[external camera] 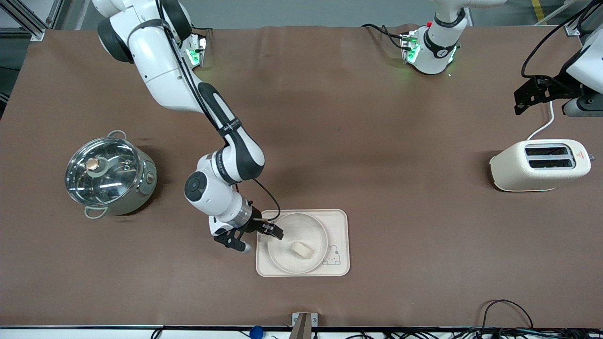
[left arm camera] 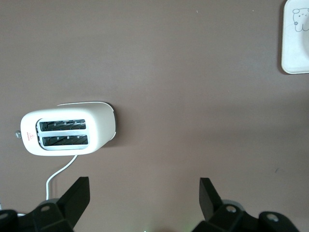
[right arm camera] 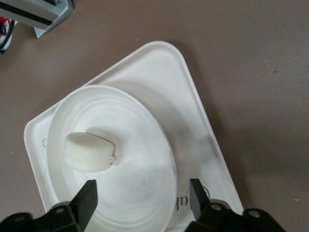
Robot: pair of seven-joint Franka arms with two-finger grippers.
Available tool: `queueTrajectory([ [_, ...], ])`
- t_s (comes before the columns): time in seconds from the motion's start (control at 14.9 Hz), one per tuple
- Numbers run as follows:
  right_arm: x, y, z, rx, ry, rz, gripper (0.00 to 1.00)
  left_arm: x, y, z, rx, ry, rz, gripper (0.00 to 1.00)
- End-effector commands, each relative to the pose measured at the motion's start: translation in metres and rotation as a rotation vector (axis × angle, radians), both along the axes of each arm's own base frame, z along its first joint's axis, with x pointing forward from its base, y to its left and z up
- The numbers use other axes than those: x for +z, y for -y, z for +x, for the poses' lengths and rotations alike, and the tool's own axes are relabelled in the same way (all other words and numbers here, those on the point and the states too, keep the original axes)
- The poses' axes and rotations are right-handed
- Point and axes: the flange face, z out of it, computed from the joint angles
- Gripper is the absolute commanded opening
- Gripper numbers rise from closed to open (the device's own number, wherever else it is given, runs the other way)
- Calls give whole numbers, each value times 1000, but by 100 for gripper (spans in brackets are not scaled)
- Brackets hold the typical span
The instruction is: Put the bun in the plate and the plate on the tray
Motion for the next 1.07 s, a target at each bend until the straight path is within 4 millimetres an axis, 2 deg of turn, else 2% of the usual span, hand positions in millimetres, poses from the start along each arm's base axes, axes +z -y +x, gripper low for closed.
queueTrajectory([
  [0.0,69,58,-5,12,-71,16,100,2,-1,-1,-10,11,-16,100],
  [0.13,116,113,-9,63,-75,13,100,2,0,-1,-13,11,-16,100],
  [0.27,164,182,-23,142,-91,-15,100,3,1,0,-16,13,-13,100],
  [0.47,234,267,-57,217,-166,-155,100,3,2,0,-20,11,-11,100],
  [0.54,268,291,-72,233,-171,-247,100,5,2,1,-24,15,-15,100],
  [0.67,321,331,-102,234,-183,-406,100,5,6,0,-51,14,-17,100],
  [0.74,349,353,-118,248,-171,-437,100,4,16,-2,-67,8,-27,100],
  [0.81,370,363,-129,282,-152,-452,100,2,22,-5,-70,3,-50,100],
  [1.01,398,405,-148,306,-154,-537,100,0,24,-8,-68,23,-81,100],
])
